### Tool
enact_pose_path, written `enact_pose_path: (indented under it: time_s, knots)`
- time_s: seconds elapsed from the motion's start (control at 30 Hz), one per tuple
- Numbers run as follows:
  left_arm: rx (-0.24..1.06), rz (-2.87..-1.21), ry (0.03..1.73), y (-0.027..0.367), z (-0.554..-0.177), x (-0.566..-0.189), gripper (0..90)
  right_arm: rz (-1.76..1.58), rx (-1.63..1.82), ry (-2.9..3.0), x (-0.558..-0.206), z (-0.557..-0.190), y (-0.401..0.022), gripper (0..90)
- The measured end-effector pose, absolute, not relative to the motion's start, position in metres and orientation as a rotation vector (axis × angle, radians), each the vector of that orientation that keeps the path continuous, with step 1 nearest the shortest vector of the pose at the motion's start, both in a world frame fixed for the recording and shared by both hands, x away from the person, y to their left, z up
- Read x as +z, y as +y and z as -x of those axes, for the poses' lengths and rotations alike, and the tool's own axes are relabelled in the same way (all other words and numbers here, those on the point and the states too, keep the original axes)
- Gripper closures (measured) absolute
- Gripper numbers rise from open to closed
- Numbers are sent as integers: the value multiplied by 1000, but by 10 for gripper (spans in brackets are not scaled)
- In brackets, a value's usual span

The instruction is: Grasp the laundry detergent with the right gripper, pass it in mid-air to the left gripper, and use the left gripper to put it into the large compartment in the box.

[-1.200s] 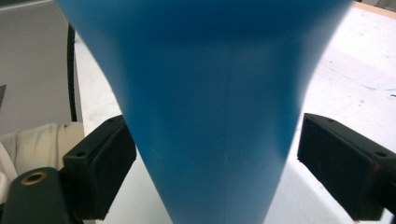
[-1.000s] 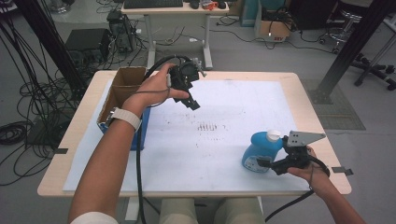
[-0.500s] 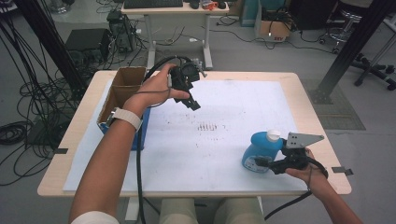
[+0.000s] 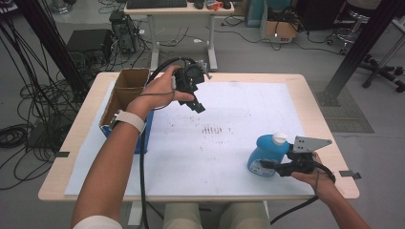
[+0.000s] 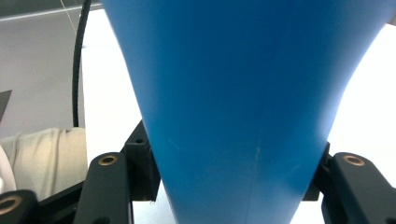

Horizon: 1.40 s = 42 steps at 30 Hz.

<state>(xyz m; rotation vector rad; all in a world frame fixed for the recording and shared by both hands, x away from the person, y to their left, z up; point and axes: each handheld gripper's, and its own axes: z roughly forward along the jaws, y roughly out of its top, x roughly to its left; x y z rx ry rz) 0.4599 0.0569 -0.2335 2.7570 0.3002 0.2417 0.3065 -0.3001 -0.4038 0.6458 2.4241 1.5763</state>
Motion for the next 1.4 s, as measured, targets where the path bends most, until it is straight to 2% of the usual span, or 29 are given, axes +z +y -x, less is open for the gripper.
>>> enact_pose_path:
  time_s: [1.4]
  knots:
    - [248,-2743,307,61,-456,-232,147,-630,1592,2419,-404,-307,-299,425]
